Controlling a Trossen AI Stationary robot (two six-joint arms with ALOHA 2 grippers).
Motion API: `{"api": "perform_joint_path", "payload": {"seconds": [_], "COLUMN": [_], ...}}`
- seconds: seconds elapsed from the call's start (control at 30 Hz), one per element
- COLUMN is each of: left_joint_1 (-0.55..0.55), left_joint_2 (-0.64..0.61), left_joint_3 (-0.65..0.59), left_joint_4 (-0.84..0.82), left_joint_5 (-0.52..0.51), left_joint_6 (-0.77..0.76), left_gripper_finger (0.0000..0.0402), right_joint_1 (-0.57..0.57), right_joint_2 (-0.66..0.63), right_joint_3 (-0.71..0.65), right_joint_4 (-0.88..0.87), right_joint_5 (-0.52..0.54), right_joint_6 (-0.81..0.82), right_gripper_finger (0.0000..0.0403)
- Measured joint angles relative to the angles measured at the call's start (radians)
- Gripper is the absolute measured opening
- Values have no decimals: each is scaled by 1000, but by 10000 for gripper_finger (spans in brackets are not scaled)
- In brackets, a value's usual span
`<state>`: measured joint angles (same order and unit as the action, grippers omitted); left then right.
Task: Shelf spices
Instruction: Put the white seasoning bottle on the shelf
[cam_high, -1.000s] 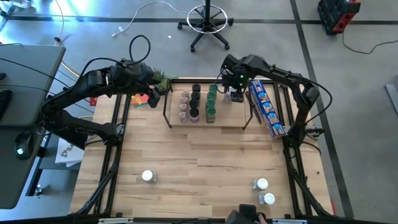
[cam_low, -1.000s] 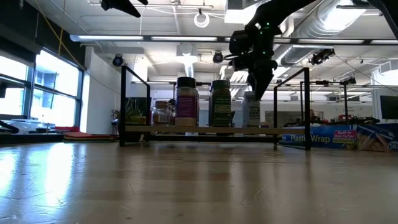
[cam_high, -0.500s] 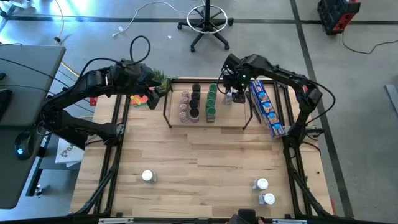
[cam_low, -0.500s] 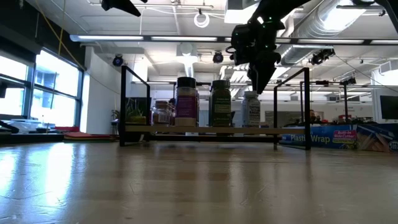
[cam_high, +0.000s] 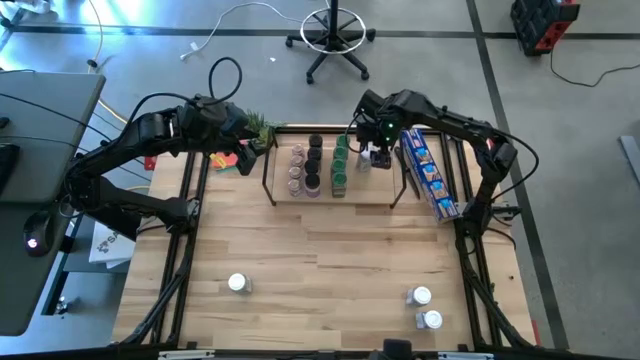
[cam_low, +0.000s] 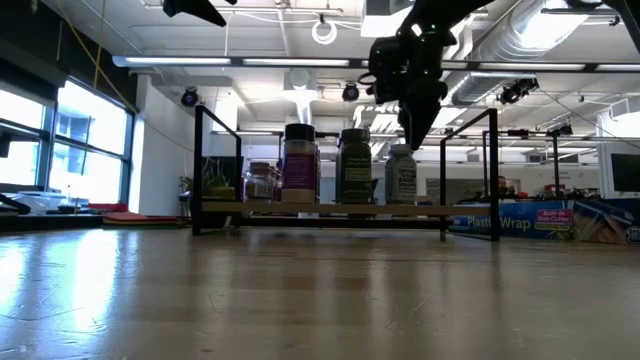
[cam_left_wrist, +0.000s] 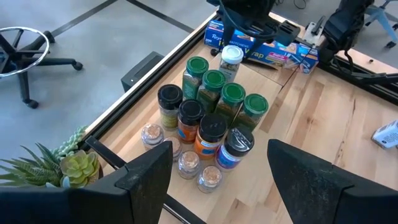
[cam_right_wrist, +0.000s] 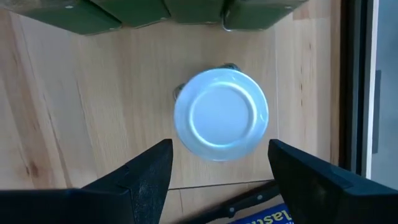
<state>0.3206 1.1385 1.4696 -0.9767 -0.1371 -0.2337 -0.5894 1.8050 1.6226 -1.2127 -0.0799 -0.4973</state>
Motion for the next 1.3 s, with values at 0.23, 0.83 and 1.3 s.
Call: {"api": "perform_joint_path", "payload": {"seconds": [0.23,0.83,1.3], "left_joint_1": [0,0,0], "left_joint_2": [0,0,0], "left_joint_3": [0,0,0], "left_joint_4": [0,-1,0], "left_joint_5": [-1,-1,-1], "left_joint_6": [0,0,-2], "left_gripper_finger": [259,259,259], "right_joint_1": [1,1,0], "right_joint_2": [0,8,12], "right_joint_3": [0,-1,-1], "right_joint_4": [35,118,115], "right_joint_5": [-1,-53,-68], "right_joint_6": [-45,-218,-237], "right_gripper_finger": [259,281,214]}}
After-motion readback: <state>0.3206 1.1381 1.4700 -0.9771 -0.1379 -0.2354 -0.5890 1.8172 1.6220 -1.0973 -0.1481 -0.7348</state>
